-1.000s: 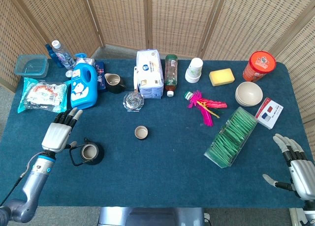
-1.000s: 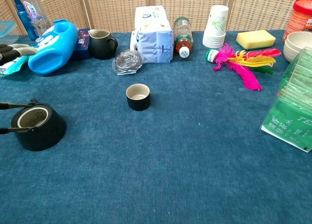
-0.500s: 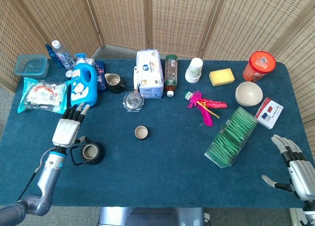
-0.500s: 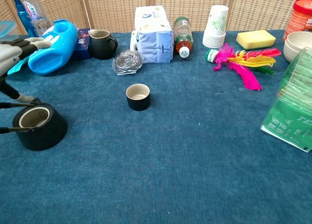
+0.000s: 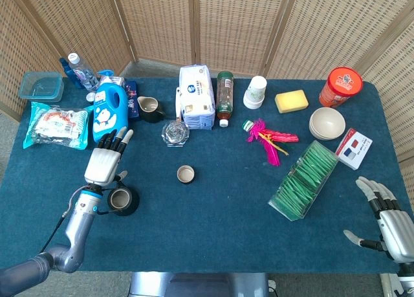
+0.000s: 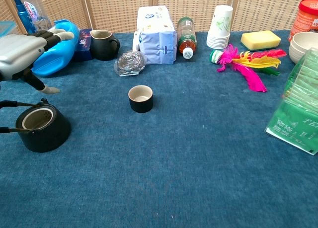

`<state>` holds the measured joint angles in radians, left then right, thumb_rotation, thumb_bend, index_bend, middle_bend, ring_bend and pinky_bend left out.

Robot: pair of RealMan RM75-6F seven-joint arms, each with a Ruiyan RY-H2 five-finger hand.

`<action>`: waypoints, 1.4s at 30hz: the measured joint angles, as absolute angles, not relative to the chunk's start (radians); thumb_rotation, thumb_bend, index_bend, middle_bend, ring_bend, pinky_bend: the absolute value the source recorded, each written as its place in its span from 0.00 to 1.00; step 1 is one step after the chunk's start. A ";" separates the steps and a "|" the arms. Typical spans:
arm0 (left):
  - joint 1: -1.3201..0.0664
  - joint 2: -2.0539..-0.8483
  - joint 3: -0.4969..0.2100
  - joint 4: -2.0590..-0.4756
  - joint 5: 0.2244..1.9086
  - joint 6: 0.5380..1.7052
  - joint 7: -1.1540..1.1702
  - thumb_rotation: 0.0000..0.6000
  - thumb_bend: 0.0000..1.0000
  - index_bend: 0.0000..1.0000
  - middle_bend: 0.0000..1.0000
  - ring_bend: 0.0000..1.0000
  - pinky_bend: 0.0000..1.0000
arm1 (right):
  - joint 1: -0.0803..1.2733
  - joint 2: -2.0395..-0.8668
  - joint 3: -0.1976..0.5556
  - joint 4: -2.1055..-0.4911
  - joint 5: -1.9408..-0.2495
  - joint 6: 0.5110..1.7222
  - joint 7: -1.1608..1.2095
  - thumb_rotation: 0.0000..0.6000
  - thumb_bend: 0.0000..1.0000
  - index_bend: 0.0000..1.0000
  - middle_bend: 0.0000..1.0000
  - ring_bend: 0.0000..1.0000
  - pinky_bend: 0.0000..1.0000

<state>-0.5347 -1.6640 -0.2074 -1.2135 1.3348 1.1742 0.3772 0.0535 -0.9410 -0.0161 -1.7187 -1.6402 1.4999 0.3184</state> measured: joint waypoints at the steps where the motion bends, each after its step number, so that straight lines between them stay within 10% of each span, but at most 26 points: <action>1: -0.536 -1.664 -0.209 -1.218 1.333 1.173 0.379 1.00 0.14 0.00 0.00 0.00 0.09 | 0.053 -0.941 -0.016 -1.719 -1.640 1.500 0.319 1.00 0.00 0.00 0.00 0.00 0.00; 19: -0.520 -1.514 -0.155 -1.535 1.405 1.201 0.386 1.00 0.13 0.00 0.00 0.00 0.09 | 0.052 -0.943 -0.025 -1.733 -1.653 1.501 0.298 1.00 0.00 0.00 0.00 0.00 0.00; 42: -0.609 -1.490 -0.023 -1.530 1.568 1.070 0.422 1.00 0.09 0.00 0.00 0.00 0.09 | 0.052 -0.935 -0.023 -1.727 -1.649 1.507 0.323 1.00 0.00 0.00 0.00 0.00 0.00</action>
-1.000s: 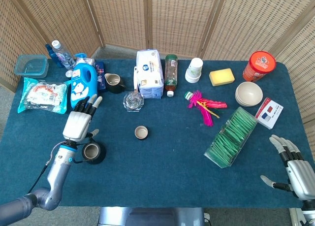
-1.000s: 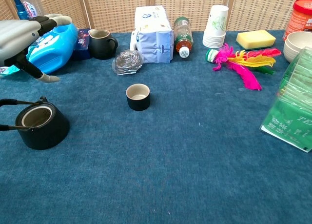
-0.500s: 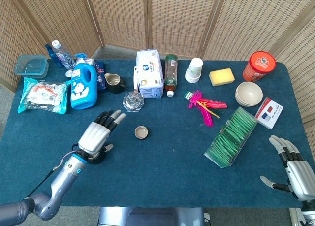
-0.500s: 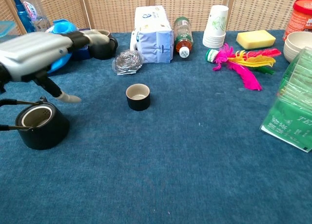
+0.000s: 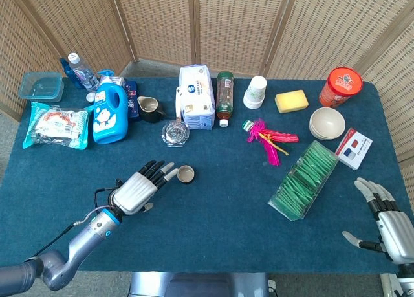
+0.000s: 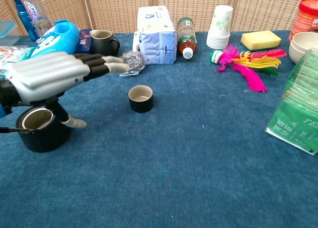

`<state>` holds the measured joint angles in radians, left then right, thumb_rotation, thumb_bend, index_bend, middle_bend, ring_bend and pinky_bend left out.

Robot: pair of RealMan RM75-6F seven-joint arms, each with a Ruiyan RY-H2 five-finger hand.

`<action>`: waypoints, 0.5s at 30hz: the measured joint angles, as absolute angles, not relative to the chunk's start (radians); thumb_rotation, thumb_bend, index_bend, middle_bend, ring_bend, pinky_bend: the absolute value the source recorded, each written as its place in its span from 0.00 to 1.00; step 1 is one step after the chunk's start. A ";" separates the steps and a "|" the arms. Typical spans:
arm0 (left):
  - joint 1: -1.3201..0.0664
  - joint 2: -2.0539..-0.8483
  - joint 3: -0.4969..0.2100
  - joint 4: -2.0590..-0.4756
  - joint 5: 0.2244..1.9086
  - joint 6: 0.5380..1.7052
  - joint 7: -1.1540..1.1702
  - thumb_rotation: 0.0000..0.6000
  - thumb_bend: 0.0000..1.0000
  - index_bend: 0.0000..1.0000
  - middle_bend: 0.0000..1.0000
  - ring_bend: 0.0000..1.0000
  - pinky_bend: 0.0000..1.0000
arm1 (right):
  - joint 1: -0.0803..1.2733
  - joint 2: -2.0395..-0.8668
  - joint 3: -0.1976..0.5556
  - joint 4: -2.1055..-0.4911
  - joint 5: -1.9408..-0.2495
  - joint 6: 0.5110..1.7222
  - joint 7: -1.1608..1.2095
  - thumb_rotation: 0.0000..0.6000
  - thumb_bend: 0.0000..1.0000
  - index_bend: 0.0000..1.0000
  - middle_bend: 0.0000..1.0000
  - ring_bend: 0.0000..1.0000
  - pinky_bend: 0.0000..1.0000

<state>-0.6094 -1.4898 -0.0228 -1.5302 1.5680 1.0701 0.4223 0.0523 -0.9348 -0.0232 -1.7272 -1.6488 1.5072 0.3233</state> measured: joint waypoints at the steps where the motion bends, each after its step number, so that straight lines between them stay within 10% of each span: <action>1: -0.607 -1.489 -0.018 -1.529 1.571 1.071 0.431 1.00 0.09 0.00 0.00 0.00 0.09 | 0.052 -0.934 -0.023 -1.727 -1.649 1.508 0.325 1.00 0.00 0.00 0.00 0.00 0.00; 15: -0.567 -1.470 0.041 -1.482 1.608 1.111 0.433 1.00 0.09 0.00 0.00 0.00 0.09 | 0.058 -0.929 -0.025 -1.727 -1.647 1.496 0.341 1.00 0.00 0.00 0.00 0.00 0.00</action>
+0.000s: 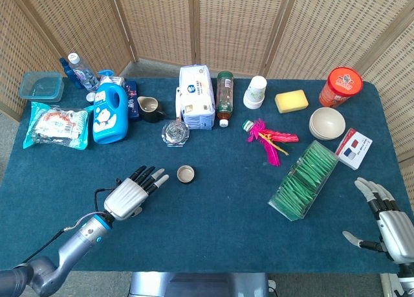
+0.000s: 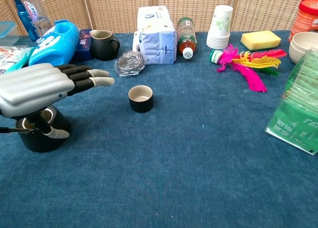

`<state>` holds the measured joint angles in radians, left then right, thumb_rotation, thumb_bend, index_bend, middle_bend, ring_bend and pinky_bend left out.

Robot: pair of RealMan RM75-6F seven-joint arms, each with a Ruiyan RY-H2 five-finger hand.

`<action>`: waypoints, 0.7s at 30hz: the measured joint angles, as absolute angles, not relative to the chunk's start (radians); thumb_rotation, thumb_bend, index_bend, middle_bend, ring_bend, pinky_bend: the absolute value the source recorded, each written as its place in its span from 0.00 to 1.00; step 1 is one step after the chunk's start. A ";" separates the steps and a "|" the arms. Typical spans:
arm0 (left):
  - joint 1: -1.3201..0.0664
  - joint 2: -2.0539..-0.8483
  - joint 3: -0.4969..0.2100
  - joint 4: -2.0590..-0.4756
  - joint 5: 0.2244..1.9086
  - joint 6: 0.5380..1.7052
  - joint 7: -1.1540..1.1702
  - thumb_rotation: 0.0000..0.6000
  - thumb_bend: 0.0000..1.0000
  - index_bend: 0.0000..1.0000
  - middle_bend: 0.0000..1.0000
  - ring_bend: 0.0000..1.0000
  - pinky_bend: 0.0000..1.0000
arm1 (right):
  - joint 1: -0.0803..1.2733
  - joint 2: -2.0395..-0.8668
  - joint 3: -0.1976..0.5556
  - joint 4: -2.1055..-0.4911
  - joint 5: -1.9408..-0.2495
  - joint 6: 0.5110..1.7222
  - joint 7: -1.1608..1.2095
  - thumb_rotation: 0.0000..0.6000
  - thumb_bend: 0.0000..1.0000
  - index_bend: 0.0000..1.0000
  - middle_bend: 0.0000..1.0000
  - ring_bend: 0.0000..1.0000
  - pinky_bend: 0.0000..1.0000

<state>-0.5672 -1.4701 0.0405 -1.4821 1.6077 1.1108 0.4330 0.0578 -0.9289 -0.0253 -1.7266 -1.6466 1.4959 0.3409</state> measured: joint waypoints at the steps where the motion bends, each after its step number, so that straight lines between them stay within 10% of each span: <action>1: -0.565 -1.468 0.043 -1.477 1.610 1.113 0.430 1.00 0.09 0.00 0.00 0.00 0.09 | 0.058 -0.928 -0.025 -1.726 -1.647 1.495 0.343 1.00 0.00 0.00 0.00 0.00 0.00; 21: -0.492 -1.382 0.099 -1.352 1.644 1.197 0.304 1.00 0.09 0.00 0.00 0.00 0.09 | 0.056 -0.925 -0.024 -1.724 -1.638 1.498 0.354 1.00 0.00 0.00 0.00 0.00 0.00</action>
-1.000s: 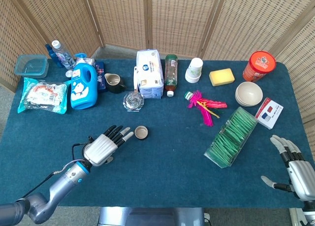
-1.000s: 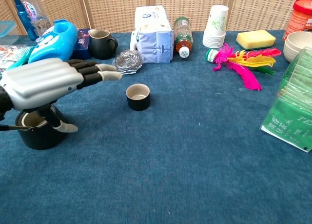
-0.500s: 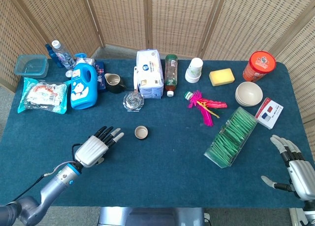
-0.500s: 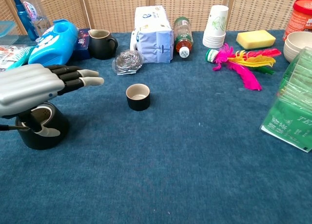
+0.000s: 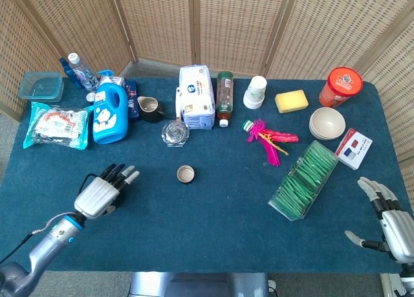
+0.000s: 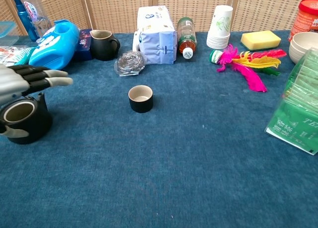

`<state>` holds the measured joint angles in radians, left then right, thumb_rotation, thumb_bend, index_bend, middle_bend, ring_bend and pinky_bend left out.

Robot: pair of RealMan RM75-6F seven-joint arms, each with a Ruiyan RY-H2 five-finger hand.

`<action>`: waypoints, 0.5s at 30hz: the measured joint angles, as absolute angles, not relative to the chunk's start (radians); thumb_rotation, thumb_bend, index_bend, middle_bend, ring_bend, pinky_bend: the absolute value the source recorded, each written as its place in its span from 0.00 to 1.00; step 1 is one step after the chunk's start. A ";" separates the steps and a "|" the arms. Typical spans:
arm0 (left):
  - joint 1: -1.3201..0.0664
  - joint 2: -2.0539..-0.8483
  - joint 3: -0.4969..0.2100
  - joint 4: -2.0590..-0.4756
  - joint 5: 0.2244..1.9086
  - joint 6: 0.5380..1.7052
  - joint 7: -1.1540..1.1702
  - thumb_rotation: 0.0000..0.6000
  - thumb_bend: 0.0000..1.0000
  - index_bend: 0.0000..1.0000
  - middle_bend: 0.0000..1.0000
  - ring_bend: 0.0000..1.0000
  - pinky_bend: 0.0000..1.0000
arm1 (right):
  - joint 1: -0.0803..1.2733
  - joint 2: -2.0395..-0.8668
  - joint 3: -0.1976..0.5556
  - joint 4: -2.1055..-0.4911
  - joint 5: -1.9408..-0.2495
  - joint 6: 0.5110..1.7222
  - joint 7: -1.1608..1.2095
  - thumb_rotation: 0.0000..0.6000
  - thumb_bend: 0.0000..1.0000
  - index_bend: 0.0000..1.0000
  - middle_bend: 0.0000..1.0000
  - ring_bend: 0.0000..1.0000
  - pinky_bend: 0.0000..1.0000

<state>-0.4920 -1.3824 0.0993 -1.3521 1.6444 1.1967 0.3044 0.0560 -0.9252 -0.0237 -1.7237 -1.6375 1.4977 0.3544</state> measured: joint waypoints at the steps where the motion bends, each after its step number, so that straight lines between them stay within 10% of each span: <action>1: -0.488 -1.377 0.100 -1.342 1.644 1.202 0.294 1.00 0.09 0.00 0.00 0.00 0.09 | 0.056 -0.926 -0.024 -1.724 -1.637 1.497 0.353 1.00 0.00 0.00 0.00 0.00 0.00; 15: -0.460 -1.376 0.054 -1.161 1.564 1.206 0.123 1.00 0.10 0.00 0.00 0.00 0.09 | 0.062 -0.930 -0.026 -1.728 -1.637 1.482 0.343 1.00 0.00 0.00 0.00 0.00 0.00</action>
<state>-0.4601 -1.3764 0.0537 -1.1608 1.5638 1.2063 0.1227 0.0620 -0.9297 -0.0264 -1.7283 -1.6373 1.4821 0.3434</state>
